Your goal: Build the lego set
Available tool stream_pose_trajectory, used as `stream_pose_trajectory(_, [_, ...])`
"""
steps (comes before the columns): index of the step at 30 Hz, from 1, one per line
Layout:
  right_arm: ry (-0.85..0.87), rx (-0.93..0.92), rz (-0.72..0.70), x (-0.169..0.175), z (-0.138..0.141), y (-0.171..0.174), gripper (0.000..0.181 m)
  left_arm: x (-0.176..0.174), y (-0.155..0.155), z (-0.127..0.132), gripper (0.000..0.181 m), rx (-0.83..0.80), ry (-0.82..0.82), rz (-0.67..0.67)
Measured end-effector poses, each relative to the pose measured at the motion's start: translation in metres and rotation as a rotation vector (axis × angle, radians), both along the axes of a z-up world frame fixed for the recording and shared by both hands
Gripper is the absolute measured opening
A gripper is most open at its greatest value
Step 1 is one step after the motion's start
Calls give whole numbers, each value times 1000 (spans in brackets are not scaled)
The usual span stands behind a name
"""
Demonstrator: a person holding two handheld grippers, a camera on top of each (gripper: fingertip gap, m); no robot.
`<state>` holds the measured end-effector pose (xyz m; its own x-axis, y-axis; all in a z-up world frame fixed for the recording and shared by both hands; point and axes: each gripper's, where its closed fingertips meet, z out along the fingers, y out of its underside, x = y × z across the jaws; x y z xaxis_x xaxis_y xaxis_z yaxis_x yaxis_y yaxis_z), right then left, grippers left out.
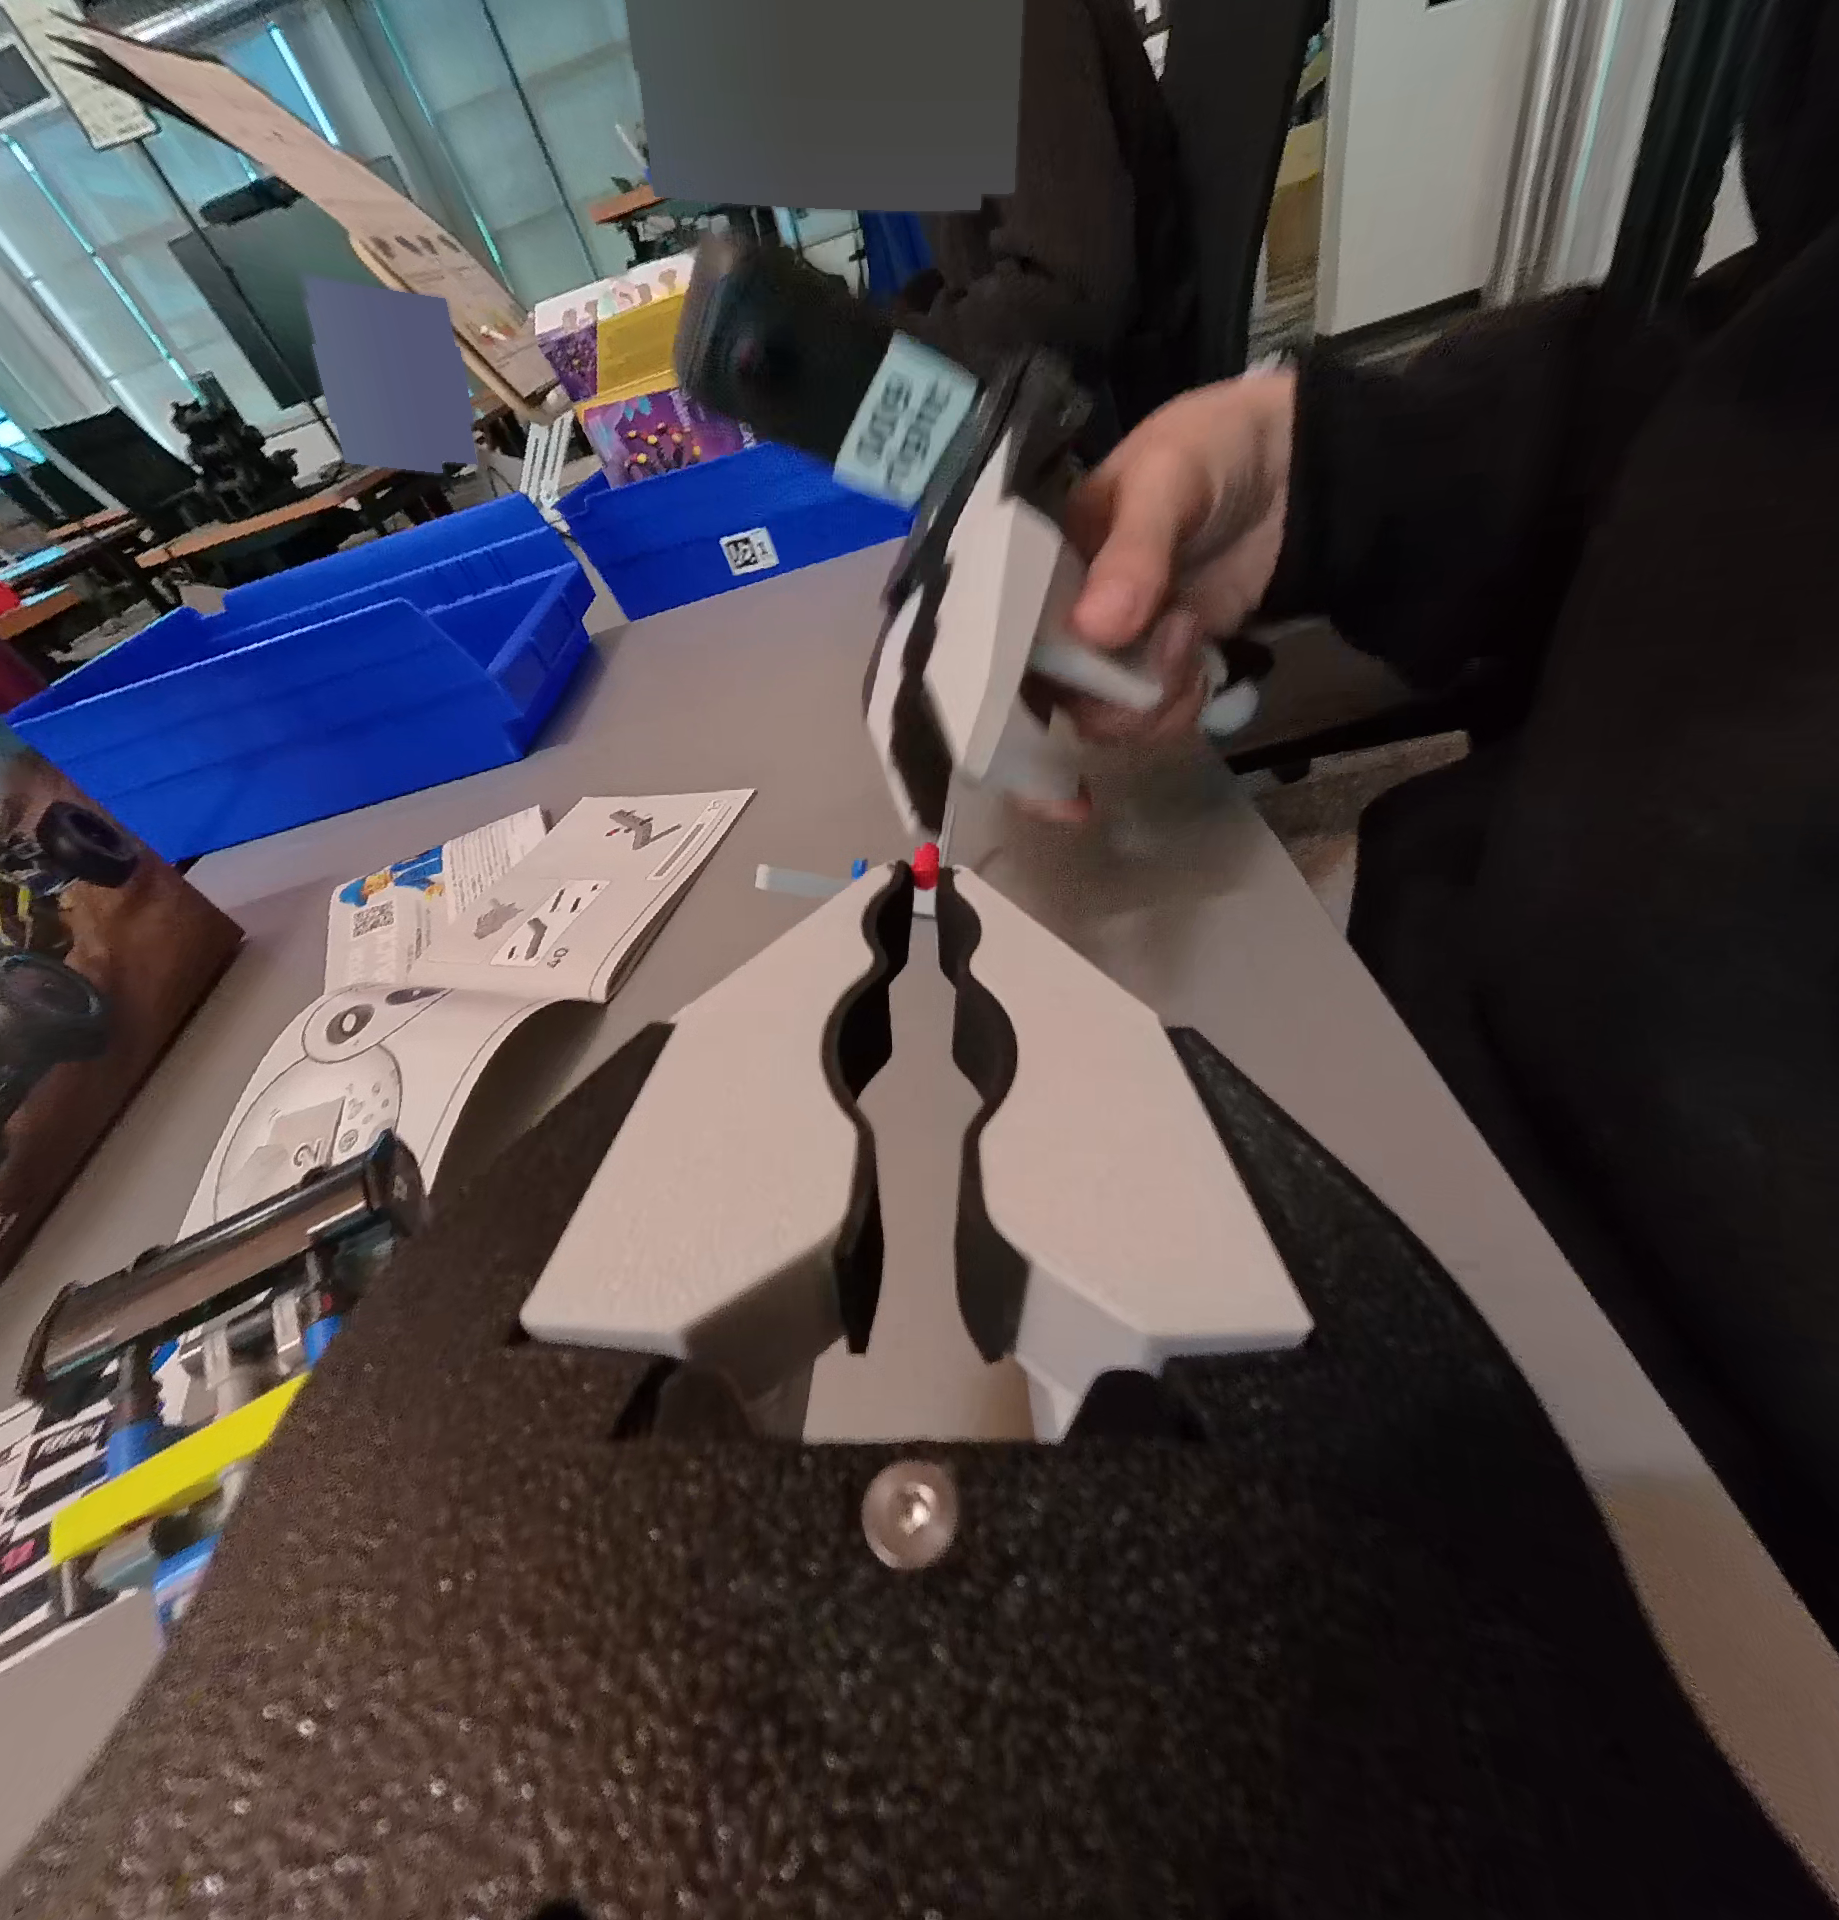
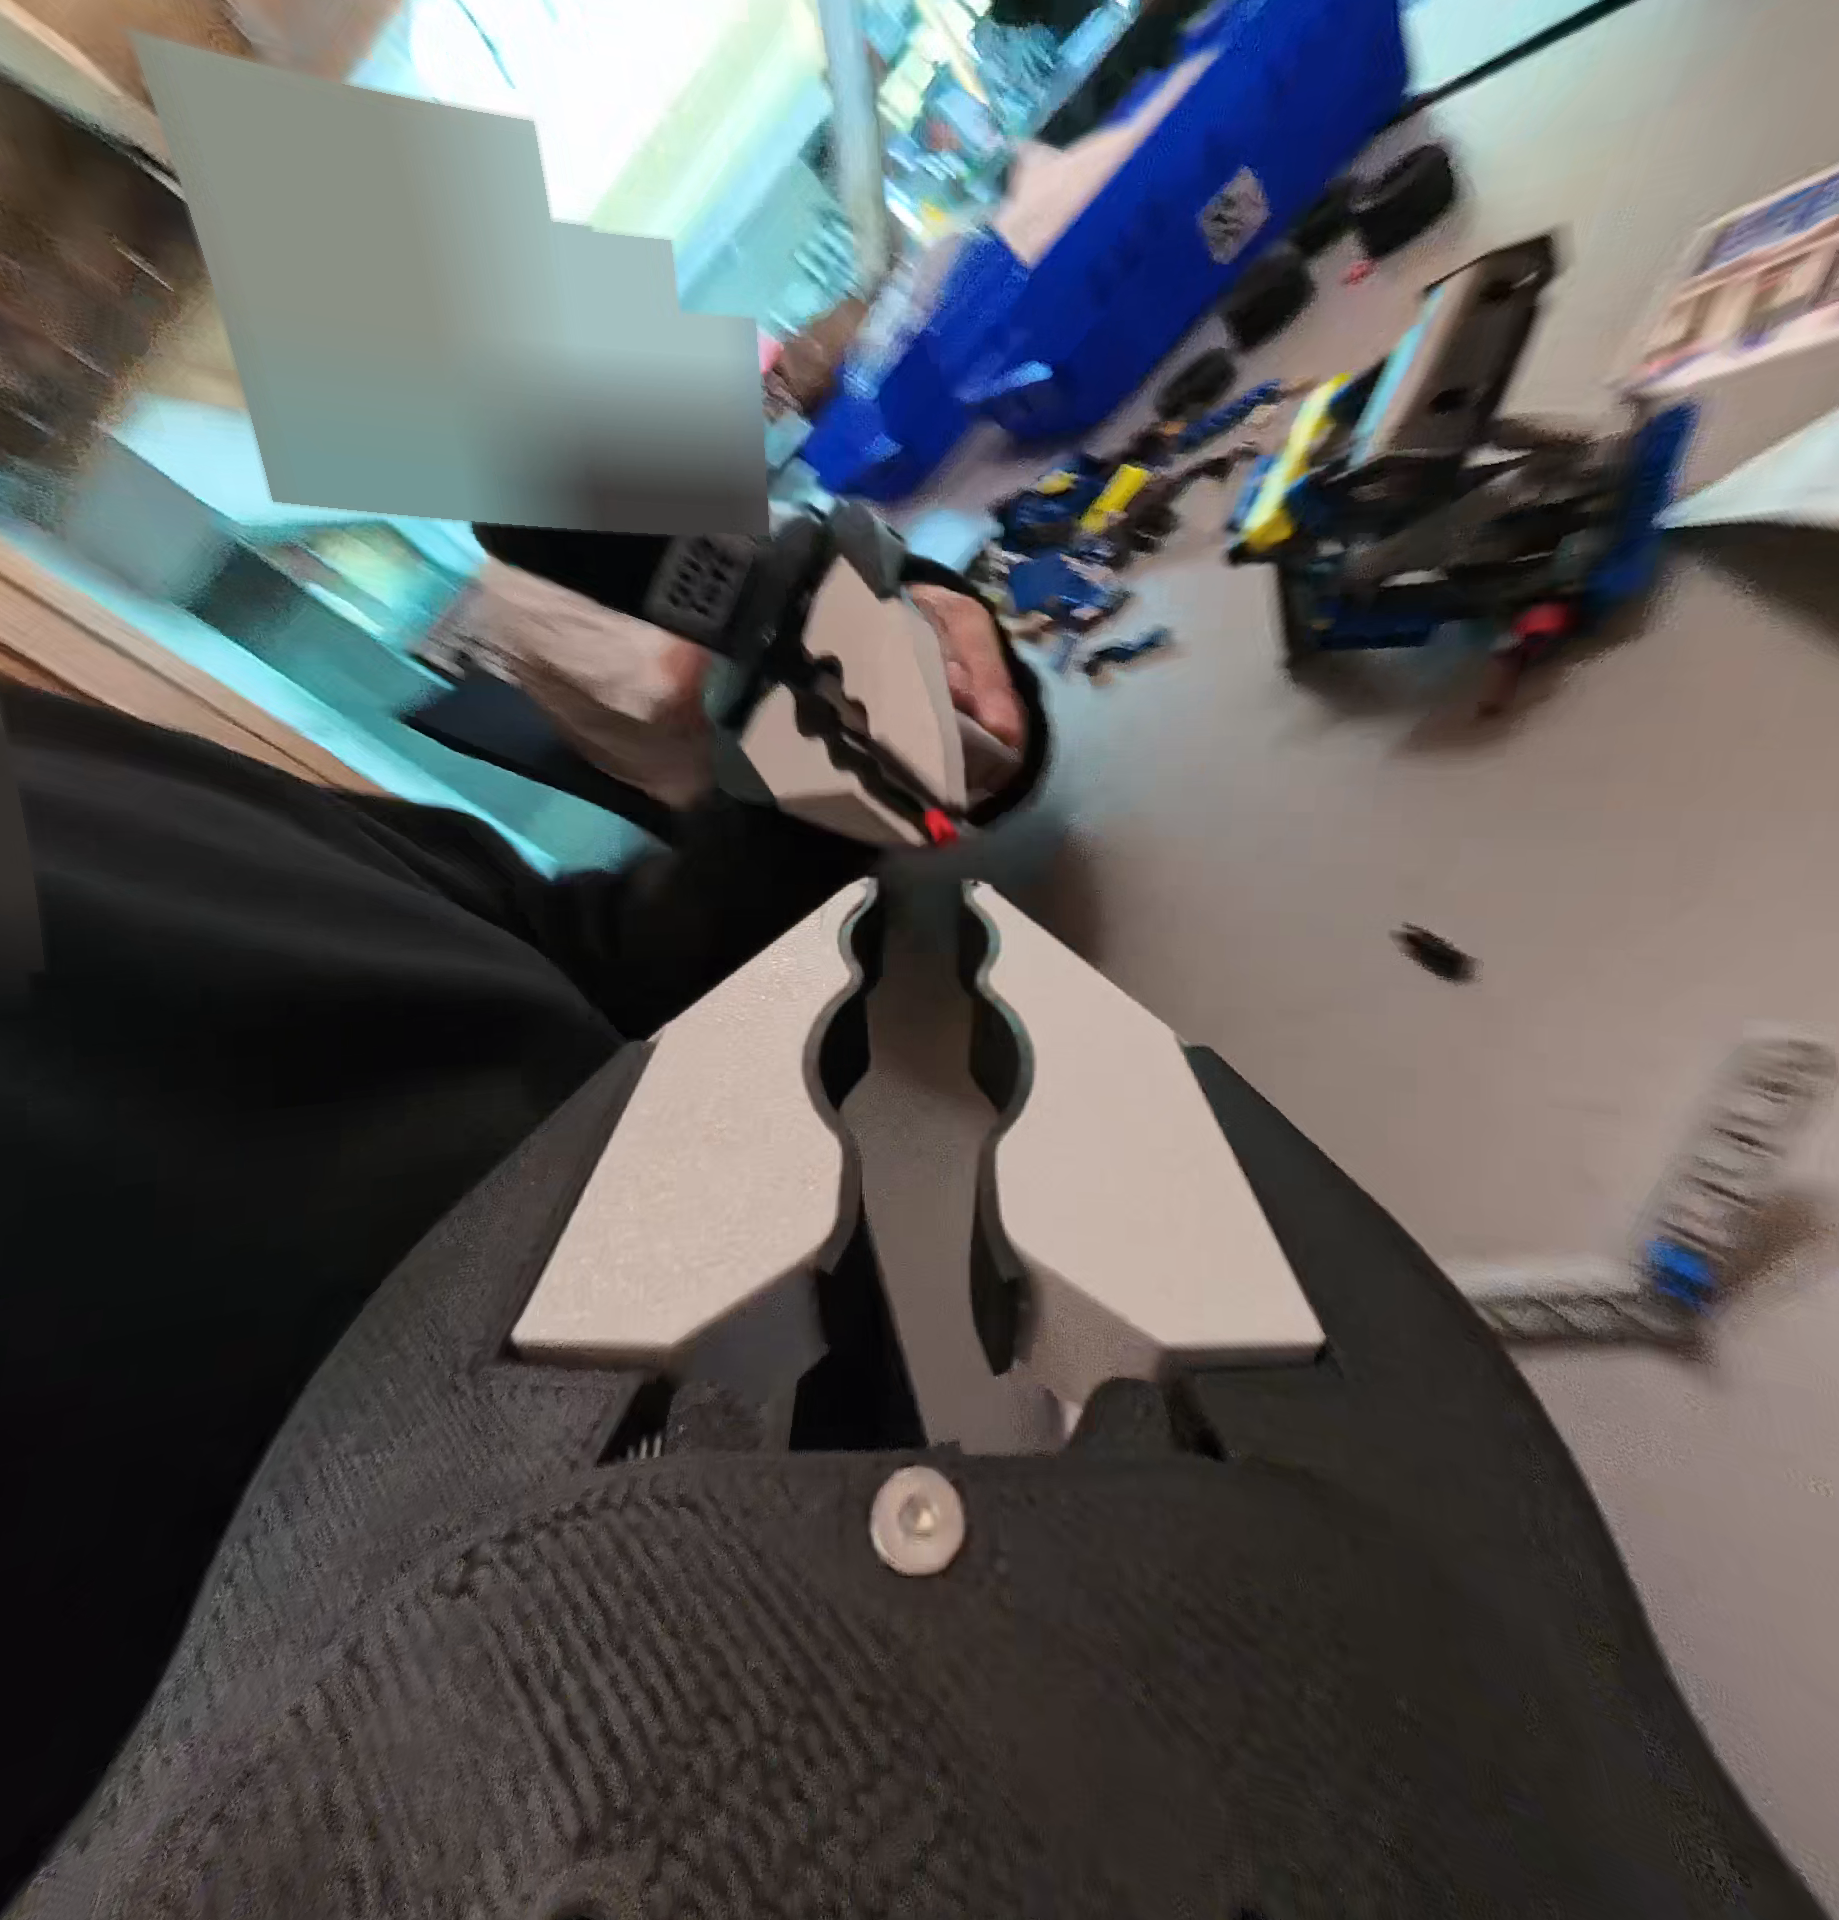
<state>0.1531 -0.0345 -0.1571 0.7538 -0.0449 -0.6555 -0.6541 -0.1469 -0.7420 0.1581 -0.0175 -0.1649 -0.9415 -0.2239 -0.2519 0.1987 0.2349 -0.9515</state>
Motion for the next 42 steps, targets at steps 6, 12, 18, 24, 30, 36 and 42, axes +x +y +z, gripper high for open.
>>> stream_pose_trajectory(6, [-273,-484,-431,73,-24,-91,12,11,5,-5,2,15,14,62])
stream_pose_trajectory(12, [-210,-570,-278,72,-70,-73,21,9,2,-10,2,33,24,48])
stream_pose_trajectory(18, [-239,-628,-200,75,-88,-65,22,7,2,-11,2,36,22,42])
stream_pose_trajectory(24, [-263,-578,-170,70,-87,-59,6,9,4,-12,2,43,22,57])
stream_pose_trajectory(30, [-219,-511,-159,65,-87,-56,6,21,8,-12,2,35,45,123])
stream_pose_trajectory(36, [-24,21,-87,51,-26,-22,6,34,-12,1,2,-43,78,137])
stream_pose_trajectory(42, [132,196,48,36,-8,-16,6,38,-29,8,2,-66,52,143])
